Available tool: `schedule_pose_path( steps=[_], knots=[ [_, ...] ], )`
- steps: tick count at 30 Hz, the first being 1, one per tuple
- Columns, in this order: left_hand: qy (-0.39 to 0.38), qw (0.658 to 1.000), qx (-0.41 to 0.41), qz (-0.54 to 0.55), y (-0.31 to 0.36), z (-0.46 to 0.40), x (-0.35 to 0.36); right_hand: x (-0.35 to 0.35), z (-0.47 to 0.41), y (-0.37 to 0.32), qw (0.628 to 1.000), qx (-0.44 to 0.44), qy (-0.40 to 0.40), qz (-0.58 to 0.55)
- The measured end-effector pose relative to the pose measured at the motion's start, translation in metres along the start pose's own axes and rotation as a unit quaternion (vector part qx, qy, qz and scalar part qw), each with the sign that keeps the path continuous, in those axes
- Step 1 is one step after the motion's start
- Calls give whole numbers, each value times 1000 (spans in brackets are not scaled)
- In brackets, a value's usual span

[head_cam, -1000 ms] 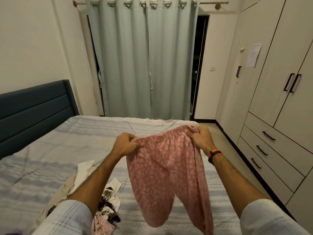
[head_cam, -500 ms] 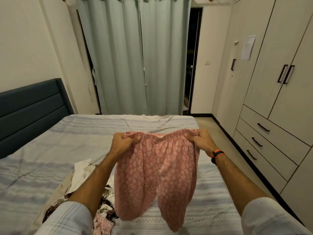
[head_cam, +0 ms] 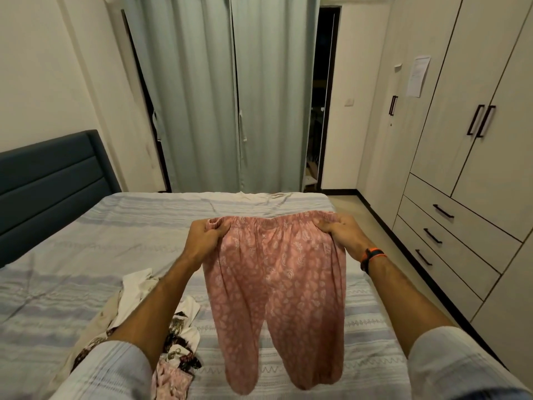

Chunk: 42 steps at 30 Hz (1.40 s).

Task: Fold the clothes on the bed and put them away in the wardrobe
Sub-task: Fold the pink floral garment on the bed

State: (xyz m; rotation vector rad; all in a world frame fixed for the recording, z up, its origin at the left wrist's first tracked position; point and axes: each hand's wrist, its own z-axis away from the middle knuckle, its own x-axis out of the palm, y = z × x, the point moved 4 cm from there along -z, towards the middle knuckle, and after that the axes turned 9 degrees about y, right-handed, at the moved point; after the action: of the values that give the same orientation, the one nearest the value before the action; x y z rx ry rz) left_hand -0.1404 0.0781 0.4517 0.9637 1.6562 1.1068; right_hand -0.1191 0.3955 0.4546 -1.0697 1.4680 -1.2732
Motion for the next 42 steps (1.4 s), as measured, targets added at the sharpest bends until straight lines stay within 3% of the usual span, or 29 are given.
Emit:
schedule_pose_path(
  steps=[5, 10, 12, 14, 17, 20, 26, 31, 39, 42],
  knots=[
    [-28, 999, -17, 34, 7, 2, -1, -4, -3, -1, 999, 17, -3, -36],
    [-215, 952, -152, 157, 7, 12, -7, -9, 7, -7, 974, 83, -142, -153],
    [-244, 932, -194, 186, 5, 14, -6, -7, 5, 0, 968, 116, -146, -169],
    [-174, 947, -235, 136, -3, 11, -2, -4, -6, 17, 982, 148, -66, -97],
    [-1, 978, -208, 1, -35, -15, 5, 4, -18, 32, 972, 118, 108, 171],
    [77, 977, -192, -52, -71, -34, 25, 26, -5, 25, 960, 86, 161, 214],
    [49, 992, -114, -37, 6, 30, 49, 65, 10, 10, 972, 19, 104, 208],
    [34, 997, -55, -45, 28, 47, 68, 88, 19, 2, 976, -41, 49, 207],
    [52, 995, 4, -86, 38, 59, 70, 98, 29, -16, 952, -113, 59, 277],
    [-12, 995, 17, -95, 38, 58, 76, 100, 32, -18, 957, -109, 36, 265]
  ],
)
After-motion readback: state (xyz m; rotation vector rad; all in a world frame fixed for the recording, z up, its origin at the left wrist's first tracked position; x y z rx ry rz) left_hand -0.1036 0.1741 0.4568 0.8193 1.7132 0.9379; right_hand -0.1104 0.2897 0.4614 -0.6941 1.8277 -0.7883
